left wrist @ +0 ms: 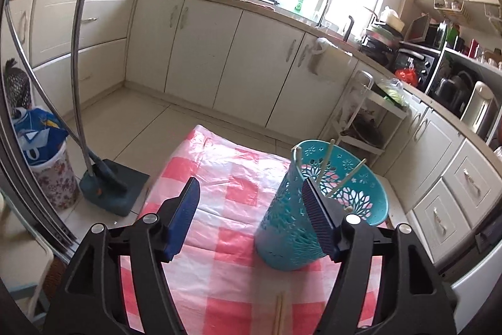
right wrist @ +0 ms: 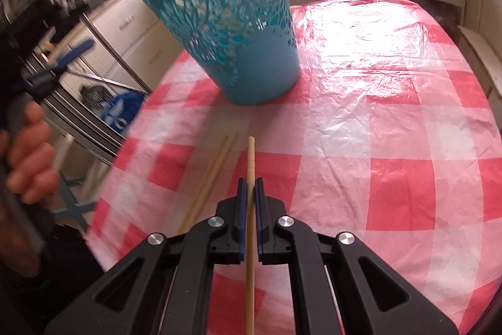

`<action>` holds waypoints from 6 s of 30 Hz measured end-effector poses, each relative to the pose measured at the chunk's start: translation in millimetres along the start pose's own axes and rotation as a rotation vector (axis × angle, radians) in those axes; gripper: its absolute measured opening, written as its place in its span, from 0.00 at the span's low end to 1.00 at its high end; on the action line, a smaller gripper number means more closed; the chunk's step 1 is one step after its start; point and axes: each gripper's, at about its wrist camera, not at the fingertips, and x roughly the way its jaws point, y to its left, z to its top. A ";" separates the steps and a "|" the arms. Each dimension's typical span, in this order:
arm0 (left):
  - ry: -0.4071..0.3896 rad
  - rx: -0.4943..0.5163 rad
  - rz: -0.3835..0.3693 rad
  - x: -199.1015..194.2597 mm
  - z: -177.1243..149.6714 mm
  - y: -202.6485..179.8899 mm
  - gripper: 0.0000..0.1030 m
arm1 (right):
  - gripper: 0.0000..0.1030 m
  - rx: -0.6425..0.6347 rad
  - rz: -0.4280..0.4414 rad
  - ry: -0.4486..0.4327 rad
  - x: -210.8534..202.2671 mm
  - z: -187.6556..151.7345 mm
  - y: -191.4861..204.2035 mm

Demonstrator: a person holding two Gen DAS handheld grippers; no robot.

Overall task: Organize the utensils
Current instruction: 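Carry the stick in the right gripper over the basket and open, then move both open grippers down to the last two wooden sticks on the cloth, then close the left gripper on a stick while the right gripper closes on another, then lift the stick in the left gripper up over the teal basket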

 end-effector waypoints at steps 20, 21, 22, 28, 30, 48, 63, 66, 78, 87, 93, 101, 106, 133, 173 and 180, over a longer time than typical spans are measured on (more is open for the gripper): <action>0.103 -0.003 0.023 17.7 3.9 2.7 0.67 | 0.06 0.119 0.415 -0.440 -104.2 90.8 15.1; 0.106 -0.005 0.025 18.3 3.5 2.9 0.67 | 0.06 0.109 0.394 -0.475 -108.5 103.0 21.0; 0.111 -0.004 0.026 19.1 3.2 2.3 0.67 | 0.06 0.099 0.365 -0.513 -111.4 115.9 28.1; 0.119 0.009 0.023 19.6 3.8 -1.9 0.69 | 0.06 0.054 0.124 -0.759 -109.5 181.7 59.4; 0.126 0.013 0.019 20.3 4.3 -3.1 0.70 | 0.06 0.029 0.010 -0.810 -96.9 193.5 66.2; 0.159 0.043 0.035 18.8 2.9 -1.8 0.74 | 0.29 -0.094 -0.164 -0.670 -69.8 112.2 71.0; 0.191 0.063 0.058 15.4 -1.6 9.4 0.79 | 0.34 -0.009 -0.200 -0.139 11.9 4.6 52.8; 0.198 0.062 0.061 16.1 -0.3 12.2 0.79 | 0.34 -0.039 -0.216 -0.111 20.8 4.3 57.8; 0.229 0.106 0.067 18.6 -3.5 12.0 0.82 | 0.33 -0.126 -0.280 -0.043 49.8 -7.7 67.5; 0.245 0.130 0.072 22.1 -7.0 9.4 0.82 | 0.33 -0.076 -0.236 -0.046 46.9 -5.5 57.8; 0.257 0.154 0.072 25.0 -10.5 4.6 0.82 | 0.32 -0.096 -0.275 -0.043 45.9 -5.1 57.3; 0.300 0.233 0.071 31.2 -23.6 -7.3 0.83 | 0.19 -0.145 -0.340 -0.031 47.3 -3.1 56.6; 0.399 0.380 0.047 43.3 -51.6 -26.4 0.83 | 0.13 -0.137 -0.326 -0.017 42.1 -2.0 47.6; 0.577 0.570 -0.033 72.8 -135.2 -72.6 0.73 | 0.12 -0.055 -0.342 -0.019 17.3 3.0 -0.1; 0.606 0.413 -0.094 80.7 -103.9 -29.9 0.05 | 0.07 -0.202 -0.327 0.028 37.8 12.5 22.2; 0.572 0.549 -0.069 76.7 -111.5 -45.1 0.04 | 0.06 -0.194 -0.311 0.029 38.1 13.0 21.3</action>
